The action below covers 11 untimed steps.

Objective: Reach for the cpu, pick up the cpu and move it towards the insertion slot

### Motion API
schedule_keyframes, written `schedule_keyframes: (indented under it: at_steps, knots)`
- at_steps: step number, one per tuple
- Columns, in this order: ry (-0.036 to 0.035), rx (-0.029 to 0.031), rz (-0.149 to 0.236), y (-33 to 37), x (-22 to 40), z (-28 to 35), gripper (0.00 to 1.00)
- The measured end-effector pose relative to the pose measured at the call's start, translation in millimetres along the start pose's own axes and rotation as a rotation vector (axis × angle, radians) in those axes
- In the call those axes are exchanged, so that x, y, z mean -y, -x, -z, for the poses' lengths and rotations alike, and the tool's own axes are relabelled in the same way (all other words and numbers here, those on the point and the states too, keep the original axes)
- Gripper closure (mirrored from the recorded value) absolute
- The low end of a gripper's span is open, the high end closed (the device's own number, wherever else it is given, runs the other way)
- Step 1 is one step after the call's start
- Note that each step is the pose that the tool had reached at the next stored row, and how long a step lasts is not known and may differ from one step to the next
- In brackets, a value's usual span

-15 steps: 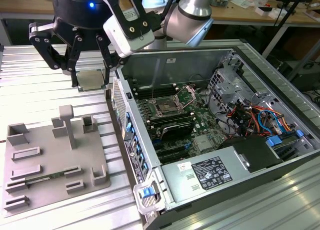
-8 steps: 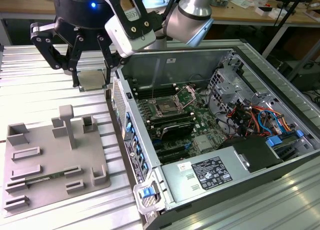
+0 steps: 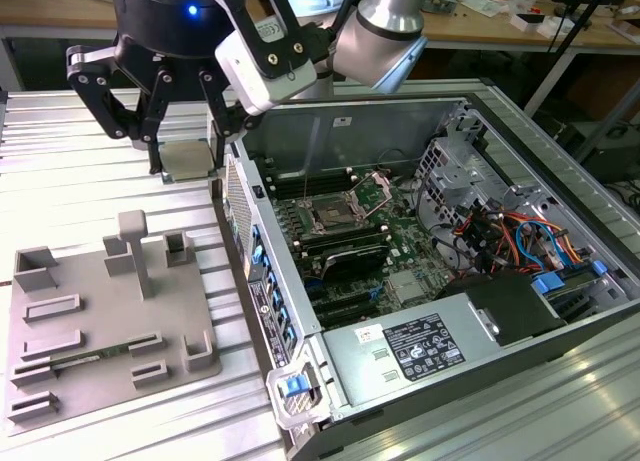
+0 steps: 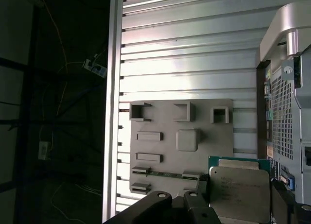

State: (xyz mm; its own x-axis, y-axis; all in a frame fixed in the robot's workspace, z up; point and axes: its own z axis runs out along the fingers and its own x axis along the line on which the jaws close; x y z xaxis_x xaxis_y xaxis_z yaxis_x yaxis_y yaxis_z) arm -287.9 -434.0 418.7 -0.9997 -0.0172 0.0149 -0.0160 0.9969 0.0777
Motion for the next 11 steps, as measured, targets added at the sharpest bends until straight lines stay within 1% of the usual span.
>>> schedule_keyframes:
  at_steps: [11]
  knots:
    - [0.0001,0.0000,0.000,2.7,0.0,0.0,0.45]
